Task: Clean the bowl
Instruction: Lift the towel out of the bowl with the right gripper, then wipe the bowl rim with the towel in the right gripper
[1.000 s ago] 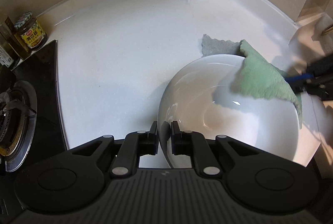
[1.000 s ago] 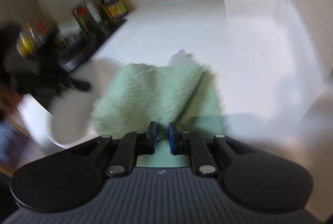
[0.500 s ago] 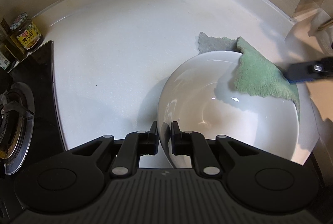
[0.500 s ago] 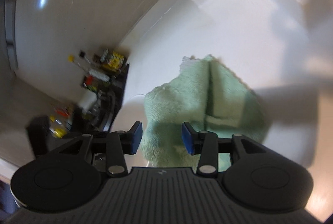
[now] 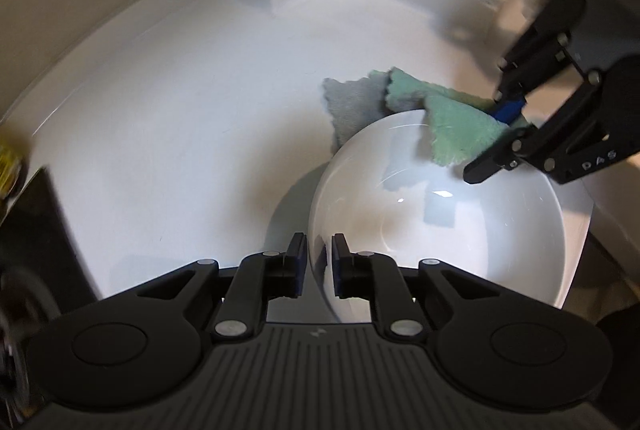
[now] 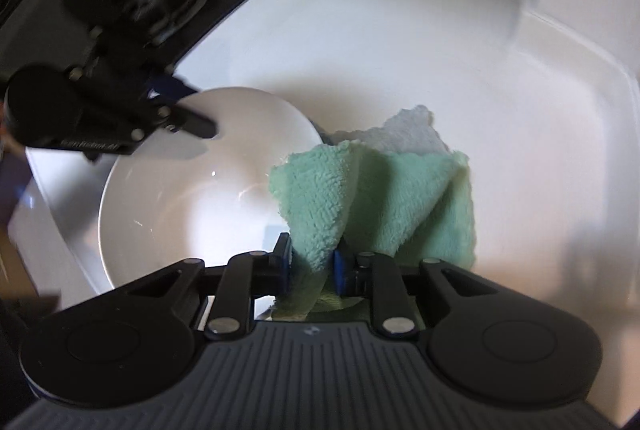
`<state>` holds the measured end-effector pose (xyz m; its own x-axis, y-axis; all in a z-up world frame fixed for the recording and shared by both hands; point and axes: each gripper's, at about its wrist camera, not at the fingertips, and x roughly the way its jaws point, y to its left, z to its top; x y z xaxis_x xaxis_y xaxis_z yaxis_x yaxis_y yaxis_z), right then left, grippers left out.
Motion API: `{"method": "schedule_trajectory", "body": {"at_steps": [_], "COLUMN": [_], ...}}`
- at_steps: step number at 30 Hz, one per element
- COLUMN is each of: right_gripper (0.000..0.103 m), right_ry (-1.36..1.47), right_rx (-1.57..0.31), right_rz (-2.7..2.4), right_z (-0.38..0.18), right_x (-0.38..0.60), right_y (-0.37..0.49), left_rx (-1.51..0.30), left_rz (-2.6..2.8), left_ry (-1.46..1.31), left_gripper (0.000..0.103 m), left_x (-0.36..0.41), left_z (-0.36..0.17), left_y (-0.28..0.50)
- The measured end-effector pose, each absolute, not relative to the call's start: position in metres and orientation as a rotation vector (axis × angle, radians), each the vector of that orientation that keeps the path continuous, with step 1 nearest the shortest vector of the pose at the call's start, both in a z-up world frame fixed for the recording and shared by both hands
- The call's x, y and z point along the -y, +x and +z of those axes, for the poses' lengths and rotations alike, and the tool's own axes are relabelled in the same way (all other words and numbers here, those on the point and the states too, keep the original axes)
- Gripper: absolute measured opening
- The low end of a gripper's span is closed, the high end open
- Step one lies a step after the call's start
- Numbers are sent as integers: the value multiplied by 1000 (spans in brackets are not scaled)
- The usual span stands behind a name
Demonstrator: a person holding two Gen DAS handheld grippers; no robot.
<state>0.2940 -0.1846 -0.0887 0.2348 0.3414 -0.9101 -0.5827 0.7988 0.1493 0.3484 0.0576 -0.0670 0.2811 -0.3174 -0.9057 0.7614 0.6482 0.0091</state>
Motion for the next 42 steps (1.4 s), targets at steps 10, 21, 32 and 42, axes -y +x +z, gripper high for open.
{"method": "schedule_trajectory", "body": {"at_steps": [10,21,32,42], "right_gripper": [16,16,17,18], "right_ry": [37,231,-418,-626], "right_rx": [-1285,-1298,-1315,-1277], "right_rz": [466,378,663,775], "right_z": [-89,-100,-77,-74], "right_x": [200,214,171,154], "right_y": [291,256,285,304], "left_rx": [-1051,-1035,-1066,-1145], "left_rz": [-627,-584,-801,-792], "left_ry": [363,310,559,518], "left_gripper": [10,14,21,25], "left_x": [-62,-69,-48,-48], "left_z": [-72,-72,-69,-68], "left_y": [329,297,332,363]}}
